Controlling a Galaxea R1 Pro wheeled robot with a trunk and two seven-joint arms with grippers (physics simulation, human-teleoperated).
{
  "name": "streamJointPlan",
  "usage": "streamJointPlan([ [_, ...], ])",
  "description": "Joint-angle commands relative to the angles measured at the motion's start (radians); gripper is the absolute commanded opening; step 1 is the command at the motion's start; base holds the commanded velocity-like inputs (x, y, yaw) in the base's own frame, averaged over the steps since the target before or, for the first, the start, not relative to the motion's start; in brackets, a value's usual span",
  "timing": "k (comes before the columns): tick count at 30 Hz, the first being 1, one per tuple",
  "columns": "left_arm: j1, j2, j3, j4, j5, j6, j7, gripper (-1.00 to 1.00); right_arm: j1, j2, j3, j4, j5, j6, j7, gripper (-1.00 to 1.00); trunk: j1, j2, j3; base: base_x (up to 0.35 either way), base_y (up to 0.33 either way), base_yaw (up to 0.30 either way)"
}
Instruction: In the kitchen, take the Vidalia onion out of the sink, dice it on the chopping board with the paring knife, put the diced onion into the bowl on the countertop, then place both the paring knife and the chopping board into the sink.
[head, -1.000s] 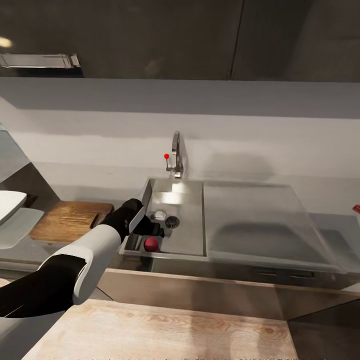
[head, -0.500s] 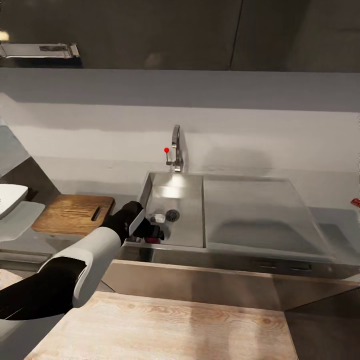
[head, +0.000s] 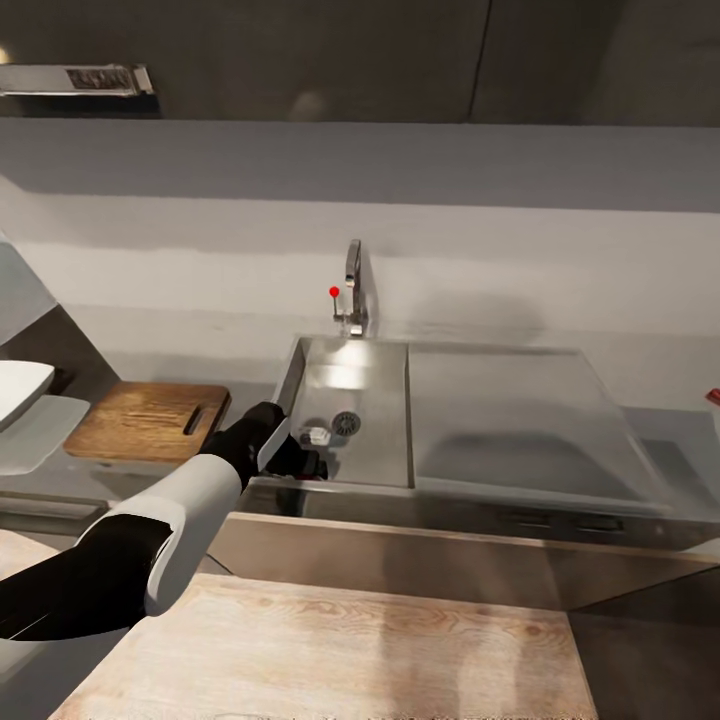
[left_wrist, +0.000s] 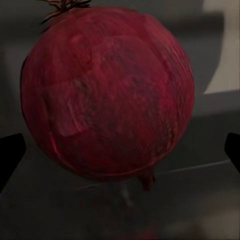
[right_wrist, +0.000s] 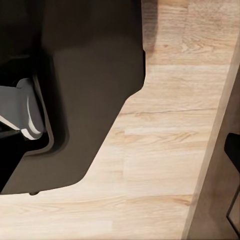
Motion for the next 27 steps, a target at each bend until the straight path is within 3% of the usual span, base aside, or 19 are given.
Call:
streamJointPlan([
  [1, -0.001, 0.001, -0.008, -0.001, 0.006, 0.003, -0.001, 1.0, 0.0, 0.001, -0.006, -0.002, 0.01, -0.002, 0.0, 1.0, 0.001, -0.002, -0.003, 0.0, 0.011, 0.0],
  [10, -0.001, 0.001, -0.008, -0.003, 0.005, 0.003, -0.001, 1.0, 0.0, 0.001, -0.006, -0.003, 0.012, -0.002, -0.001, 1.0, 0.001, -0.002, -0.015, 0.0, 0.003, 0.0],
  [27, -0.001, 0.001, -0.009, -0.003, 0.005, 0.003, -0.001, 1.0, 0.0, 0.0, -0.003, 0.0, 0.017, -0.008, 0.006, 1.0, 0.001, -0.002, -0.016, 0.04, 0.0, 0.0],
])
